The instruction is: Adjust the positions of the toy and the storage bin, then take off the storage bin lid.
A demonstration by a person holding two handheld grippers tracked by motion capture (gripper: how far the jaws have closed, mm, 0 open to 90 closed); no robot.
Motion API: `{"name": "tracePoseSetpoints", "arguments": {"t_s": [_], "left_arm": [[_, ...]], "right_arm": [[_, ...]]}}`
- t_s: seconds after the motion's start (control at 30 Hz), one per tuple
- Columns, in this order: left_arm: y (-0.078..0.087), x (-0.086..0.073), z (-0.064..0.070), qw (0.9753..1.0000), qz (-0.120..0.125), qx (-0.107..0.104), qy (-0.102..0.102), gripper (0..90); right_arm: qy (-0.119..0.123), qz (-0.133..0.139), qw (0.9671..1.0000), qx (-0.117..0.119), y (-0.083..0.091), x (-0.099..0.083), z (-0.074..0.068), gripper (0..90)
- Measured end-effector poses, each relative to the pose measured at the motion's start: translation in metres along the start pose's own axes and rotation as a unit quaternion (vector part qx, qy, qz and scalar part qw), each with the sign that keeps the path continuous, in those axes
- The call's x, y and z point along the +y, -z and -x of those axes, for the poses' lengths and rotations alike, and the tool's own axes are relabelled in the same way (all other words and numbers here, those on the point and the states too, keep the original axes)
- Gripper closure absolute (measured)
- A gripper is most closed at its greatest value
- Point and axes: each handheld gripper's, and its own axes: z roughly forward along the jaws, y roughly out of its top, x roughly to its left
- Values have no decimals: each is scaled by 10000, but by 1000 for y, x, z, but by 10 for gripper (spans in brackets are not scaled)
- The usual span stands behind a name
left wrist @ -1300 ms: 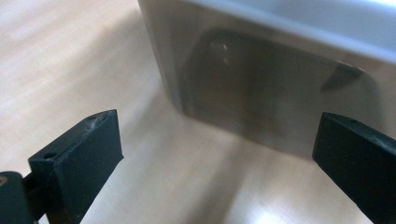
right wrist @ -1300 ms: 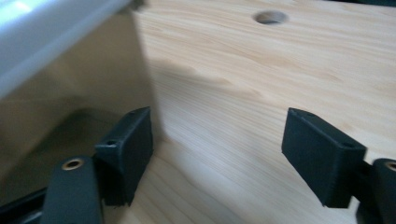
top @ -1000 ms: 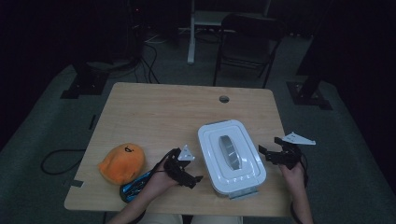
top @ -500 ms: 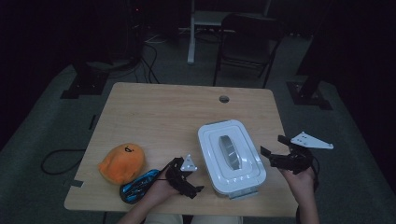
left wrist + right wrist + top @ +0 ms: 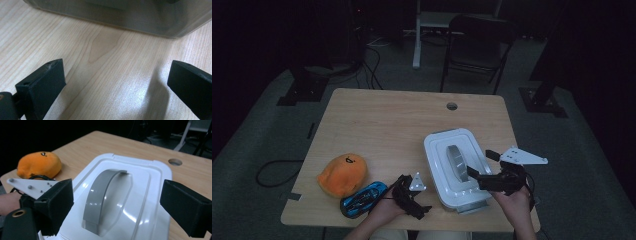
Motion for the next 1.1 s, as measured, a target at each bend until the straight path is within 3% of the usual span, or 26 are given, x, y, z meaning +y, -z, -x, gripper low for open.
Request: {"name": "tracePoseSetpoints", "arguments": {"t_s": [0.07, 0.5, 0.83, 0.87, 1.1], "left_arm": [[0, -1, 1, 9999, 4, 143, -56, 20], [-1, -7, 4, 9996, 224, 157, -64, 20], [1, -10, 6, 9994, 236, 265, 44, 20], [1, -10, 7, 9994, 234, 266, 42, 20], [1, -10, 7, 9993, 235, 271, 49, 20]], "right_arm": [[9, -66, 9999, -109, -3, 0, -3, 114], [-114, -431, 9982, -401, -16, -7, -11, 217], [-46, -765, 9964, -357, -29, -14, -19, 265], [13, -802, 9963, -309, -31, -14, -22, 312], [32, -875, 9957, -297, -37, -13, -27, 374]]}}
